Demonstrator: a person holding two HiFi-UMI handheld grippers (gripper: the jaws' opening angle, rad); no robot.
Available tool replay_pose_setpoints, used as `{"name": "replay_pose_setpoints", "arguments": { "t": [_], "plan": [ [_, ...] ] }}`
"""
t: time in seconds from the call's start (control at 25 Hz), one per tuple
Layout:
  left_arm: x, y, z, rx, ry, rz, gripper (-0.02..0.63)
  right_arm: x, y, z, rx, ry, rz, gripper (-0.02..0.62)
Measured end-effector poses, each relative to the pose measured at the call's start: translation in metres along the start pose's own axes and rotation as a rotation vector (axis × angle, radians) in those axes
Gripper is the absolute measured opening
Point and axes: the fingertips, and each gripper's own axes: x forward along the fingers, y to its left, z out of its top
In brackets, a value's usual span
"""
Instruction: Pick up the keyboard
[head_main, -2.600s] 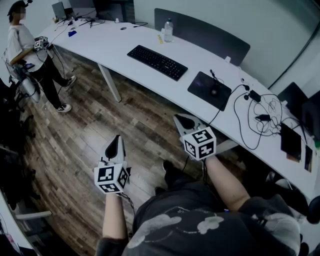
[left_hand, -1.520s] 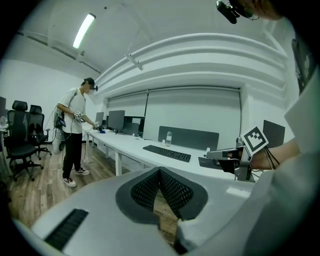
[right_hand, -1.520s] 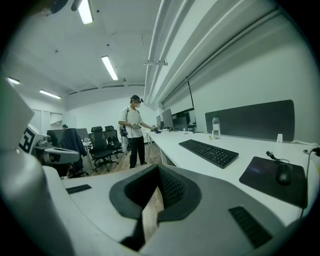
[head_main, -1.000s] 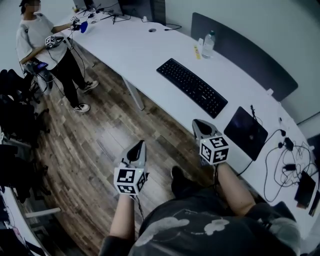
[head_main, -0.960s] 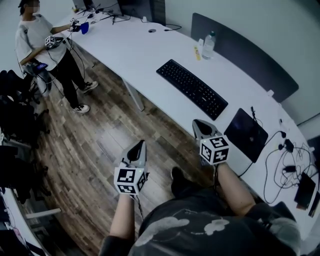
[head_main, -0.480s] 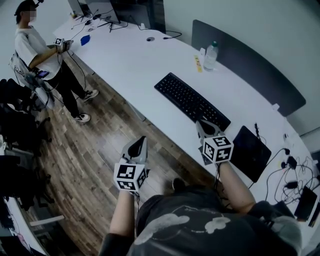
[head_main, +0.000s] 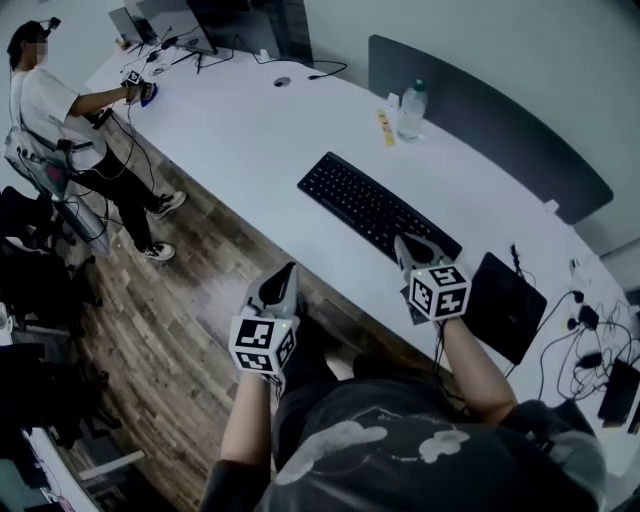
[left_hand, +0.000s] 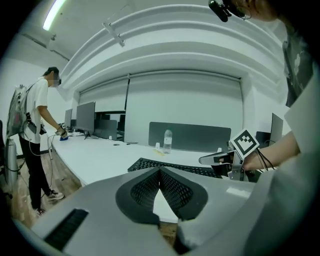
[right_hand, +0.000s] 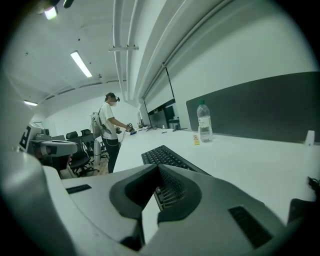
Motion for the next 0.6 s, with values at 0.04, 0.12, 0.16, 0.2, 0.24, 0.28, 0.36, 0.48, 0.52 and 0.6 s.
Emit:
{"name": "replay_pose_setpoints", "arguments": {
  "t": [0.04, 0.12, 0.16, 0.2, 0.24, 0.28, 0.36, 0.48, 0.52, 0.6],
  "plan": [
    [0.008, 0.003, 0.002, 0.005, 0.001, -0.019, 0.002, 0.003, -0.003, 0.001, 0.004, -0.001, -0.014, 0.002],
    [0.026, 0.01, 0.006, 0.014, 0.003, -0.059, 0.002, 0.009, -0.012, 0.004, 0.011, -0.004, -0.048, 0.002],
    [0.036, 0.013, 0.009, 0.018, 0.004, -0.08, 0.003, 0.012, -0.017, 0.005, 0.017, -0.004, -0.068, 0.002],
    [0.046, 0.016, 0.011, 0.022, 0.006, -0.104, 0.003, 0.014, -0.022, 0.007, 0.024, -0.004, -0.089, 0.002],
    [0.056, 0.019, 0.014, 0.028, 0.011, -0.13, 0.003, 0.016, -0.027, 0.008, 0.031, -0.004, -0.11, 0.002],
    [0.067, 0.021, 0.016, 0.038, 0.017, -0.16, 0.003, 0.018, -0.032, 0.009, 0.036, -0.002, -0.13, 0.002],
    [0.089, 0.024, 0.02, 0.069, 0.038, -0.231, 0.003, 0.021, -0.042, 0.012, 0.043, 0.0, -0.175, 0.002],
    [0.123, 0.028, 0.025, 0.129, 0.077, -0.338, 0.003, 0.025, -0.057, 0.019, 0.074, -0.008, -0.256, 0.002],
    [0.134, 0.03, 0.026, 0.151, 0.094, -0.366, 0.003, 0.028, -0.061, 0.022, 0.089, -0.015, -0.279, 0.002],
    [0.155, 0.032, 0.024, 0.202, 0.131, -0.427, 0.003, 0.031, -0.067, 0.027, 0.115, -0.03, -0.324, 0.002]
  ]
}}
